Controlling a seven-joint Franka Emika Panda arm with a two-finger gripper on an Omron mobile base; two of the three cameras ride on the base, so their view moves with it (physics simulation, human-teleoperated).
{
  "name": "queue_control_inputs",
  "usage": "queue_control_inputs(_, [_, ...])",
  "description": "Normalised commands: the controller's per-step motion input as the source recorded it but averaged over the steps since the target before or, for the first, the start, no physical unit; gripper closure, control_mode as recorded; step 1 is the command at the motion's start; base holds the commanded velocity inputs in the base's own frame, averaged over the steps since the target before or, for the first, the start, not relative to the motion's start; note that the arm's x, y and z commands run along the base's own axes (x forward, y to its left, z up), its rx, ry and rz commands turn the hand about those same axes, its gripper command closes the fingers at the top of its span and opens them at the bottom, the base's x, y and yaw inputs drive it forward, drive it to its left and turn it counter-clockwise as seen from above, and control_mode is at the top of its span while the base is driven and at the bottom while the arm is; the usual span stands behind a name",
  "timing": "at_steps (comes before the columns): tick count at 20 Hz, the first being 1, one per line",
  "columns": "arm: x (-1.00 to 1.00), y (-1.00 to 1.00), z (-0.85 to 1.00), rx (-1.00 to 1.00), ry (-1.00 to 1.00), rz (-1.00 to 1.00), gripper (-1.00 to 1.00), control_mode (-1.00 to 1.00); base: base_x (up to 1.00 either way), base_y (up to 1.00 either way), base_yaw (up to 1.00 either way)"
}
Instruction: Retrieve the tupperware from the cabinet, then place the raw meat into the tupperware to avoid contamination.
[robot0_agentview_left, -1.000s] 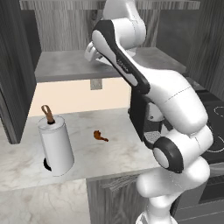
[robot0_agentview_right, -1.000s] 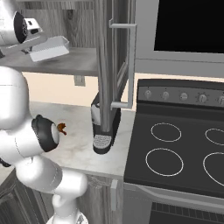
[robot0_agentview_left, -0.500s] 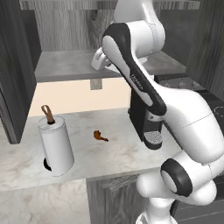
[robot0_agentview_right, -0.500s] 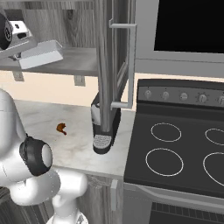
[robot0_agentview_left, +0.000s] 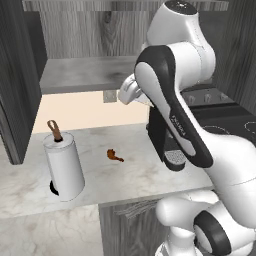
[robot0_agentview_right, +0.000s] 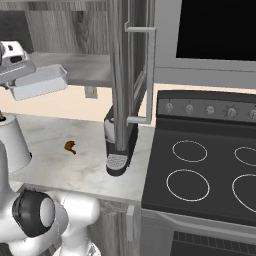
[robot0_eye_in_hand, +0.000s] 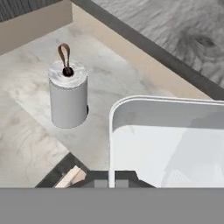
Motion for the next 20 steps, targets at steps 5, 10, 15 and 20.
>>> queue_control_inputs(5, [-0.53, -0.07, -0.55, 0.0, 0.1, 0.02, 1.0, -1.0, 0.0, 0.0, 0.0])
queue_control_inputs(10, [-0.32, -0.02, -0.6, 0.01, 0.12, 0.02, 1.0, -1.0, 0.0, 0.0, 0.0])
queue_control_inputs(15, [-0.24, -0.03, -0.63, 0.0, 0.15, 0.01, 1.0, -1.0, 0.0, 0.0, 0.0])
queue_control_inputs(20, [-0.05, -0.01, -0.65, 0.0, 0.15, 0.0, 1.0, -1.0, 0.0, 0.0, 0.0])
